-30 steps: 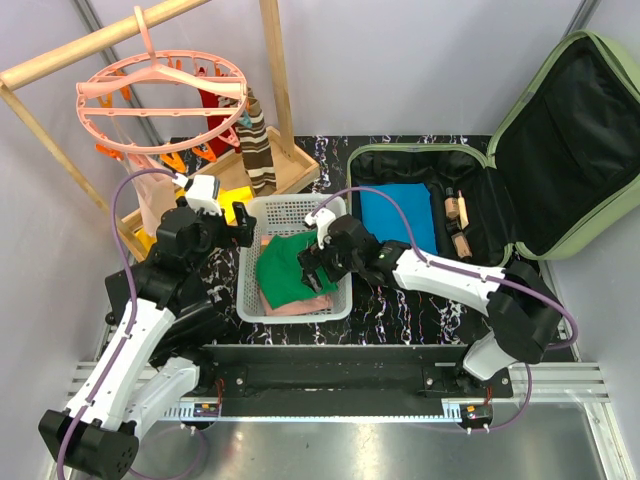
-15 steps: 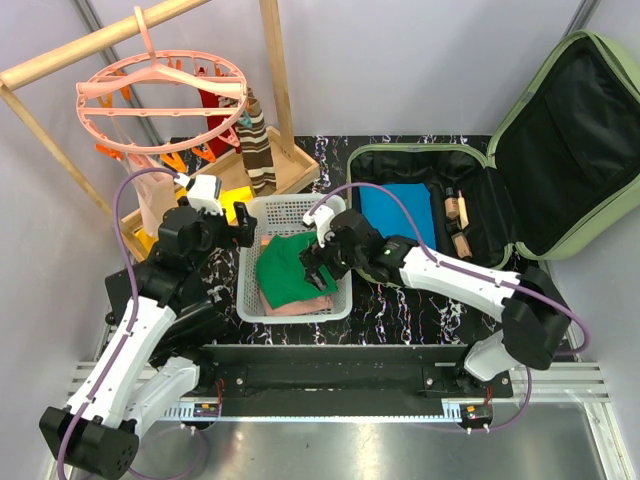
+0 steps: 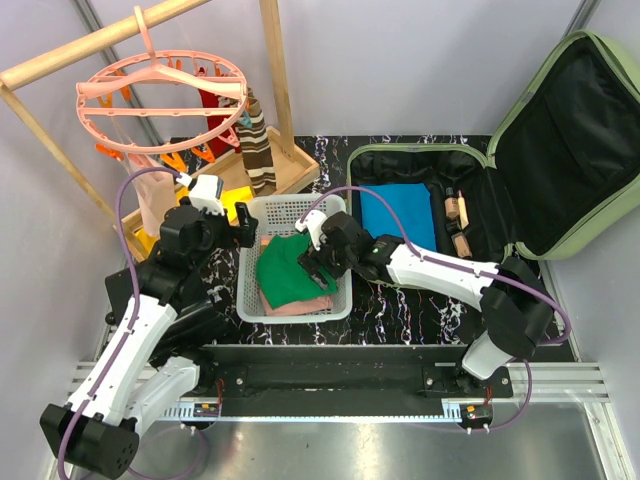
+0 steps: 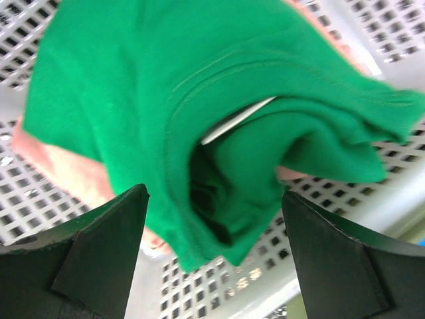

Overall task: Open, take out, and arrange the luggage
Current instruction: Place the object in the container

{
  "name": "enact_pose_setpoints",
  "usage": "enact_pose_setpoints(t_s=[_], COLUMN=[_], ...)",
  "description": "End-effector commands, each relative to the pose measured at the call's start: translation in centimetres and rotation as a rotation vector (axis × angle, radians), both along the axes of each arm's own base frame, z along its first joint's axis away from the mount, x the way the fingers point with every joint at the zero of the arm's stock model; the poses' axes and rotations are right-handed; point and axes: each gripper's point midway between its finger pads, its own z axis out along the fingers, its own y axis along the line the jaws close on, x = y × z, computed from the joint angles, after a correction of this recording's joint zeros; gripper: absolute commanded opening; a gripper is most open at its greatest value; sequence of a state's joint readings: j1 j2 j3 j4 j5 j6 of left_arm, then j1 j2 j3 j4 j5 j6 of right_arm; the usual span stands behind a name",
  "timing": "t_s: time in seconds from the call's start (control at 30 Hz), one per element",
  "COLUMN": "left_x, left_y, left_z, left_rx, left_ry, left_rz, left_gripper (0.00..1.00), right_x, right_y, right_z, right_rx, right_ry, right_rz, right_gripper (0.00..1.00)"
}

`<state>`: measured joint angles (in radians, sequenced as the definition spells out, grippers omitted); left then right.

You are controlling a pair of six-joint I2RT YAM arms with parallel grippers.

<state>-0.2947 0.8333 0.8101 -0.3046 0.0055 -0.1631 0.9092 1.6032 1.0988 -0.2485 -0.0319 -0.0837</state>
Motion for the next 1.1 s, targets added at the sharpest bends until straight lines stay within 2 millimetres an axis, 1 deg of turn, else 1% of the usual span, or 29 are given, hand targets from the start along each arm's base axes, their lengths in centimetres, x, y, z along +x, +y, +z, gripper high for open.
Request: enact_pose_setpoints(t_s=[0.0, 0.17, 0.23, 0.27, 0.33, 0.37, 0.4, 0.43, 0.47, 0.5, 0.53, 0.6, 0.67, 0.7, 0.73, 0.77, 0.8, 0.83, 0.87, 0.9, 0.93, 0.97, 1.07], left_x=[0.3, 0.4, 0.4, 0.4, 0.4, 0.4, 0.4, 0.4, 0.4, 0.4, 0.4, 0.3, 0.2, 0.2, 0.2, 0.1, 0.1, 0.0, 0.0, -0.1, -0.1, -0.2, -0.4], left_y=[-0.6, -0.7, -0.8, -0.8, -0.8, -0.8, -0.8, -0.8, -0.8, -0.8, -0.7, -0.7, -0.7, -0.7, -0.8, -0.8, -0.8, -0.8, -0.9, -0.9, -0.9, -1.0, -0.9], left_z=[1.5, 1.3, 1.3, 1.3, 1.2, 1.2, 1.2, 1.3, 1.3, 1.3, 1.4, 1.5, 1.6, 1.7, 1.7, 1.8, 1.8, 2.0, 2.0, 2.1, 2.2, 2.2, 2.5], left_rx=[-0.023, -0.024, -0.024, -0.026, -0.024, -0.024, -0.024, -0.024, -0.023, -0.023, -0.024, -0.025, -0.027, -0.027, -0.03, -0.031, -0.033, -0.035, -0.036, -0.039, -0.042, -0.043, -0.046], left_ry=[-0.045, -0.039, -0.037, -0.036, -0.035, -0.036, -0.036, -0.037, -0.039, -0.039, -0.042, -0.046, -0.049, -0.051, -0.051, -0.054, -0.055, -0.059, -0.061, -0.063, -0.065, -0.066, -0.078], left_rz=[-0.022, -0.027, -0.032, -0.033, -0.033, -0.032, -0.032, -0.032, -0.032, -0.032, -0.031, -0.032, -0.034, -0.034, -0.038, -0.038, -0.039, -0.04, -0.043, -0.046, -0.047, -0.05, -0.05], left_gripper=[0.99, 0.99, 0.99, 0.99, 0.99, 0.99, 0.99, 0.99, 0.99, 0.99, 0.99, 0.99, 0.99, 0.99, 0.99, 0.99, 0.99, 0.99, 0.99, 0.99, 0.99, 0.99, 0.99], right_x=[2.3, 2.5, 2.8, 2.3, 2.4, 1.9, 1.9, 2.1, 1.5, 1.4, 1.1, -0.1, -1.3, -1.6, -2.3, -3.0, -3.1, -3.8, -4.5, -4.7, -5.2, -5.4, -6.3], right_y=[0.1, -0.2, -0.3, 0.6, 1.1, 1.7, 1.8, 1.8, 2.3, 2.5, 2.6, 3.0, 3.2, 3.5, 3.3, 3.5, 3.9, 4.1, 4.5, 4.8, 5.1, 5.1, 4.8], right_z=[3.7, 3.3, 2.4, 2.6, 2.1, 1.9, 1.4, 1.4, 1.5, 1.5, 1.7, 2.5, 2.8, 3.2, 3.0, 3.4, 4.4, 4.9, 5.9, 7.0, 7.5, 7.8, 6.6], right_rx=[0.03, 0.034, 0.03, 0.075, 0.109, 0.133, 0.14, 0.155, 0.184, 0.196, 0.211, 0.254, 0.277, 0.287, 0.275, 0.289, 0.307, 0.327, 0.362, 0.391, 0.414, 0.424, 0.417], right_ry=[-0.127, -0.117, -0.099, -0.078, -0.06, -0.033, -0.012, 0.007, 0.04, 0.057, 0.076, 0.116, 0.188, 0.217, 0.278, 0.34, 0.368, 0.438, 0.49, 0.518, 0.595, 0.637, 0.778], right_rz=[-0.037, -0.035, -0.032, 0.014, 0.036, 0.073, 0.085, 0.089, 0.127, 0.14, 0.149, 0.201, 0.226, 0.228, 0.215, 0.208, 0.204, 0.172, 0.184, 0.176, 0.126, 0.107, -0.015], right_gripper=[0.91, 0.91, 0.92, 0.91, 0.91, 0.9, 0.89, 0.87, 0.84, 0.73, 0.67, 0.6, 0.52, 0.48, 0.38, 0.27, 0.15, 0.04, 0.0, 0.0, 0.0, 0.0, 0.0])
